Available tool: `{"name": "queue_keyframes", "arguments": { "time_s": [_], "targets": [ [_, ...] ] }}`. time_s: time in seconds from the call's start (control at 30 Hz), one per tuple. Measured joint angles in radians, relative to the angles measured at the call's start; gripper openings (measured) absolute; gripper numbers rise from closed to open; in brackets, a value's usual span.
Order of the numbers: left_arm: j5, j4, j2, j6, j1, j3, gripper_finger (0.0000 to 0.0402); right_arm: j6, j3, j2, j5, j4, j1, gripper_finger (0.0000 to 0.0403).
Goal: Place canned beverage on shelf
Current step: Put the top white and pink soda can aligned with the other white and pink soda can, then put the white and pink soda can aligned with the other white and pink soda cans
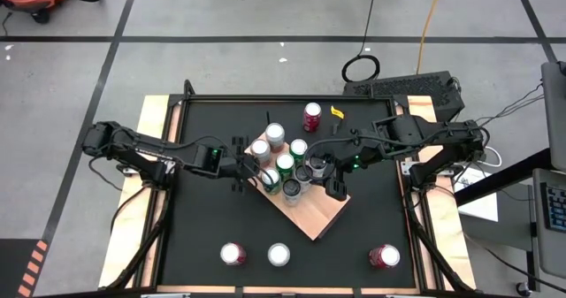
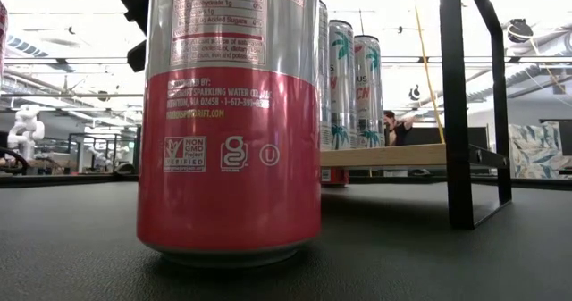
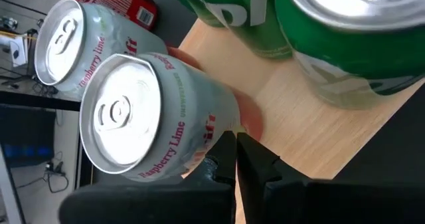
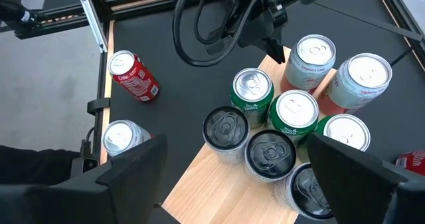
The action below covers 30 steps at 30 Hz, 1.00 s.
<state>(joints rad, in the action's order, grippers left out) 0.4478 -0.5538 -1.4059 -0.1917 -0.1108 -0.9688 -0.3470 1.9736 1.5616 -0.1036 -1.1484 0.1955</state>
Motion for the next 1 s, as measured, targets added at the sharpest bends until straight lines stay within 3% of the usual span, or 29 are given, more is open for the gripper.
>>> {"name": "queue_keyframes", "arguments": {
  "time_s": [0.7, 0.8, 1.0],
  "targets": [
    [-0.021, 0.080, 0.000, -0.005, 0.038, 0.000, 0.0005, 0.003, 0.000, 0.000, 0.000, 0.000, 0.000, 0.0341],
    [-0.021, 0.022, 0.001, 0.028, 0.021, -0.030, 0.0005, 0.003, 0.000, 0.000, 0.000, 0.000, 0.000, 0.0341],
    [-0.027, -0.241, 0.008, 0.239, -0.008, -0.212, 0.0005, 0.000, 0.000, 0.000, 0.000, -0.001, 0.000, 0.0341]
  ]
}}
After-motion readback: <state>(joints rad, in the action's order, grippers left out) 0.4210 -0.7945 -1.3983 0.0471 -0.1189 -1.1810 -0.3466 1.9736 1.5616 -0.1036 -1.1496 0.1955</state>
